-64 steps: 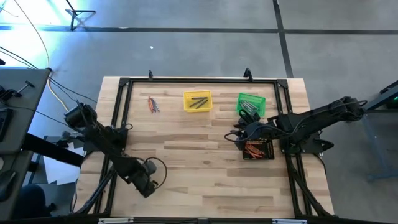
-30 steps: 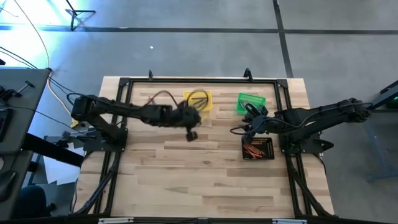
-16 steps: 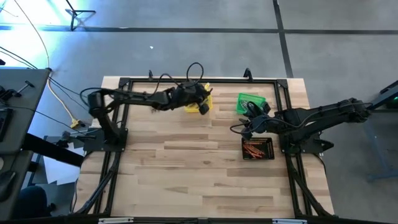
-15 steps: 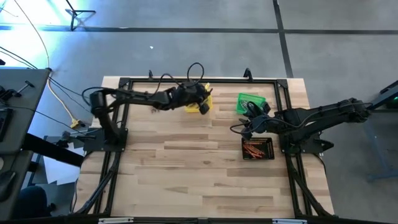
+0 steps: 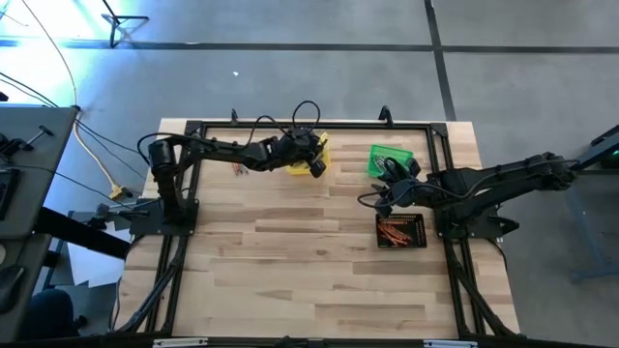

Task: Sort crayons
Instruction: Put the blue crayon into the yellow basket

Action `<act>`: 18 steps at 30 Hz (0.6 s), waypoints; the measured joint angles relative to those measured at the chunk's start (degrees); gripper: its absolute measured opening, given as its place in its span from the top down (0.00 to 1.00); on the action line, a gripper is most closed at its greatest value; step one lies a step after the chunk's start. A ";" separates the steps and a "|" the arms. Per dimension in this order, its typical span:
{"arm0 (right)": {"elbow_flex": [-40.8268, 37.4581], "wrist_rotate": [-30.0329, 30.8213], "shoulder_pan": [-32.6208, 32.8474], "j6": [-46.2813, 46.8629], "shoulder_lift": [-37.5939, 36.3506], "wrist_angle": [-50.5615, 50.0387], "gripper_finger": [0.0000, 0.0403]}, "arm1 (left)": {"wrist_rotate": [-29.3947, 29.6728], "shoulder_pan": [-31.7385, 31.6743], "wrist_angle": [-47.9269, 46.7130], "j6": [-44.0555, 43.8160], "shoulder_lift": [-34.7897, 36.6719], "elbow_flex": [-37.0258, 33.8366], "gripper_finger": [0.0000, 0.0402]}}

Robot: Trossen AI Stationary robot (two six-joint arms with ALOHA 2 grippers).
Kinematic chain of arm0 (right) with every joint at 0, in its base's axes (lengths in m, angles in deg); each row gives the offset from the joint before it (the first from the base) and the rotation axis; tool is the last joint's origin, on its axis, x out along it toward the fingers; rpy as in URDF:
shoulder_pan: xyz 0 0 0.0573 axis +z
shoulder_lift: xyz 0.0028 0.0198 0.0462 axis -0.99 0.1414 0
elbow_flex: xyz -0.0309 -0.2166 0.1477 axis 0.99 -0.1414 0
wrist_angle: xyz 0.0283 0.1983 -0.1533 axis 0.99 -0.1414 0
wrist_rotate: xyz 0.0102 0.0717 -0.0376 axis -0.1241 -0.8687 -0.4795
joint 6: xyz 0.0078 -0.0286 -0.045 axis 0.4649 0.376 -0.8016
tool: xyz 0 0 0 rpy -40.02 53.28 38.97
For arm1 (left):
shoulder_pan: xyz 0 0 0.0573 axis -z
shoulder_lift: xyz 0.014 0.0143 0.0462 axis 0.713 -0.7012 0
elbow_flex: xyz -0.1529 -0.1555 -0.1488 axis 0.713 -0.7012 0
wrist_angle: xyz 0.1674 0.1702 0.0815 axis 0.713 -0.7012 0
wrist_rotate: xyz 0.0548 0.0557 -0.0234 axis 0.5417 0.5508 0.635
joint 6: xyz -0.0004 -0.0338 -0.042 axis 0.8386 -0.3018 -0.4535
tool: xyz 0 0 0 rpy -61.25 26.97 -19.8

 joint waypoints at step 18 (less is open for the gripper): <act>-0.02 0.04 0.00 0.02 0.00 0.00 0.67 | 3.68 -0.58 -13.98 0.73 -0.04 0.00 1.00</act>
